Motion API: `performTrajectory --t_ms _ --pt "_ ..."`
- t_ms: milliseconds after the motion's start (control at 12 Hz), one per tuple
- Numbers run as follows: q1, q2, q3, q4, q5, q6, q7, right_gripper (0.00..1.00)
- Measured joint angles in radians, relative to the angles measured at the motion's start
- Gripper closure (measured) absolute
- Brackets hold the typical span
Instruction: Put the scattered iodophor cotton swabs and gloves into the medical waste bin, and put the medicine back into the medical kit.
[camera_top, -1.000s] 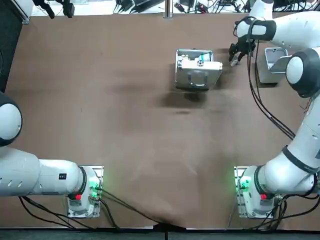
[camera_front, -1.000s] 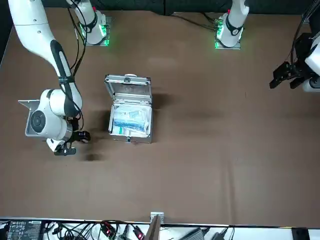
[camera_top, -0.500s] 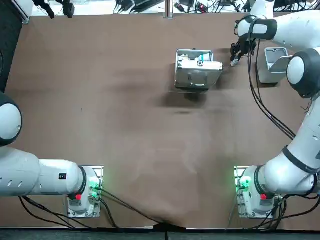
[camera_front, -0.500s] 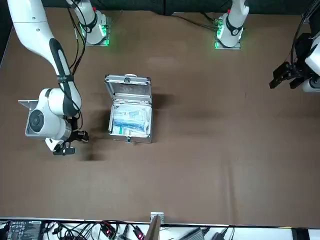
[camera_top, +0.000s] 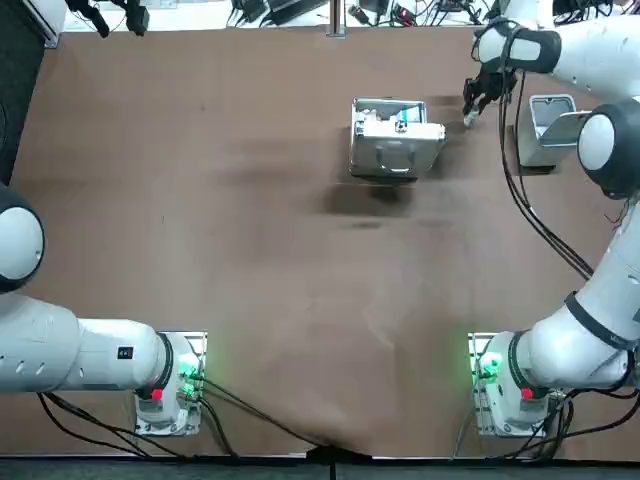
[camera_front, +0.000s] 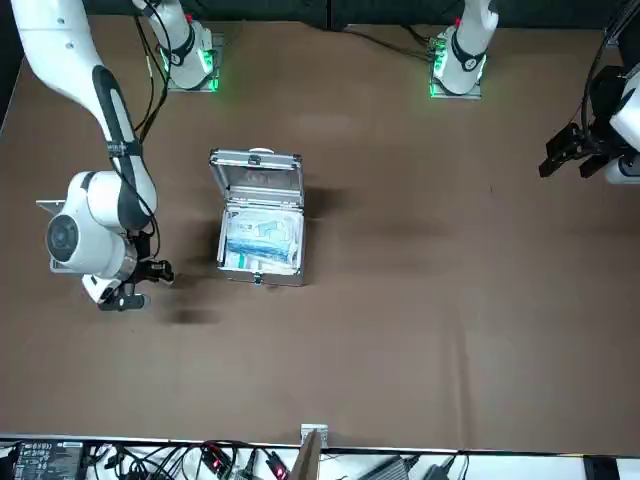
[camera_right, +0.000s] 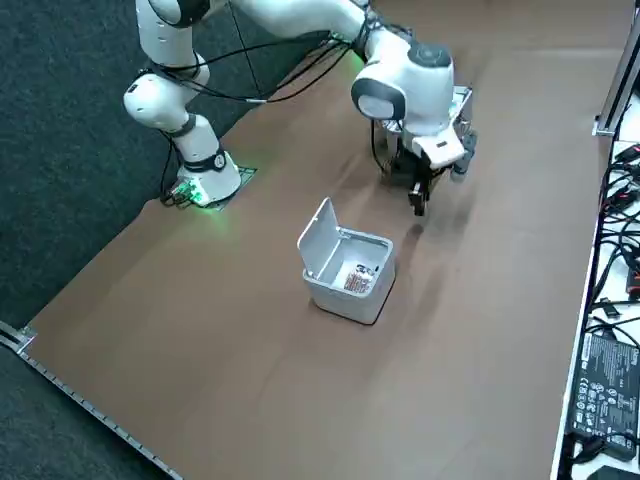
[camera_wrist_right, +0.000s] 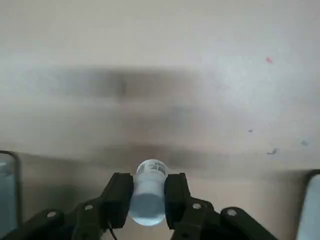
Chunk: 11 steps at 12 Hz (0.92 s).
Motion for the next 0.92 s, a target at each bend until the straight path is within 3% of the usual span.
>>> performTrajectory --t_ms 417,583,667,917 --pt "0.080 -0.065 0.007 0.112 0.002 -0.128 0.163 0.61" --pt "0.141 -0.073 0.010 0.137 0.003 -0.140 0.276 0.61" --pt "0.210 -0.073 0.011 0.153 0.003 -0.139 0.393 0.61" --pt "0.291 -0.072 0.012 0.157 0.003 -0.138 0.484 0.61"
